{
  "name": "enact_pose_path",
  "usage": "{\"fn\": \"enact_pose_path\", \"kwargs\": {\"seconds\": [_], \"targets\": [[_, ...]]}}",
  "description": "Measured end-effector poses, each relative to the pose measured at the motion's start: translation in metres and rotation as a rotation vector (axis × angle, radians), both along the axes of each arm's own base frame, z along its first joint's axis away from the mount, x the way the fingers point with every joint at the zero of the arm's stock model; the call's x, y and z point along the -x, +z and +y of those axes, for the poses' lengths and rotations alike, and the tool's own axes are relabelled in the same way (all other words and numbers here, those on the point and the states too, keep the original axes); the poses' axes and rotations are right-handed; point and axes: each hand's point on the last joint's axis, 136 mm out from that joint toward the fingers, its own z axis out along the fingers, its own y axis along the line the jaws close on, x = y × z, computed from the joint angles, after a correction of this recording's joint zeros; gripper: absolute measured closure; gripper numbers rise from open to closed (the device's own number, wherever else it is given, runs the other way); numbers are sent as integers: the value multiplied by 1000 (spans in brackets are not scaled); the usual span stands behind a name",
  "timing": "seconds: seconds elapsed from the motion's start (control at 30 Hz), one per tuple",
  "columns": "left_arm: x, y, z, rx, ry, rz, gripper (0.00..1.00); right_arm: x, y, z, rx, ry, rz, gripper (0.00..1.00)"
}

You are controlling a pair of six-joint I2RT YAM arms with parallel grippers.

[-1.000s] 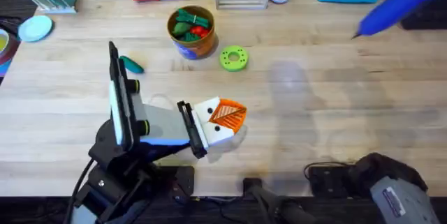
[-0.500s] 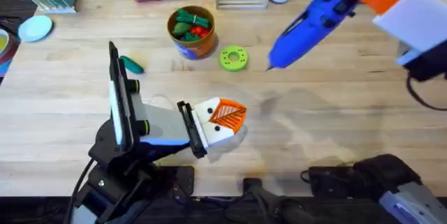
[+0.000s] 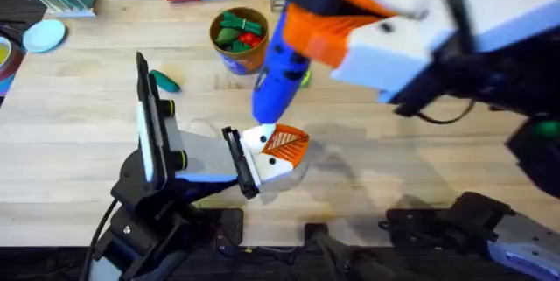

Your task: Pick up the gripper from the table and insert it into the empty holder that is missing its gripper. Then pick up a screw, insert it into the mounting hole, and use the screwdriver to tighten it. Finally, clean up the table by picking up the vegetable and placing it into the bucket.

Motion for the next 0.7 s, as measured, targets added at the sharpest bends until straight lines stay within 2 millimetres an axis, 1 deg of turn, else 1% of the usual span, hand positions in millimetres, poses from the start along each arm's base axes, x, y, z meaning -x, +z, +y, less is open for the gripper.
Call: {"fn": "enact_pose_path", "kwargs": {"seconds": [0.1, 0.17, 0.3, 0.47, 0.7], "targets": [[0, 0, 0, 0, 0, 0, 986, -3, -12, 10, 27, 16, 27, 855], [0, 0, 0, 0, 0, 0, 986, -4, -15, 12, 35, 19, 35, 855], [0, 0, 0, 0, 0, 0, 986, -4, -17, 13, 42, 18, 32, 855], [0, 0, 0, 0, 0, 0, 986, -5, -25, 13, 67, 17, 57, 855], [0, 0, 0, 0, 0, 0, 986, -5, -27, 14, 73, 17, 64, 855]]}}
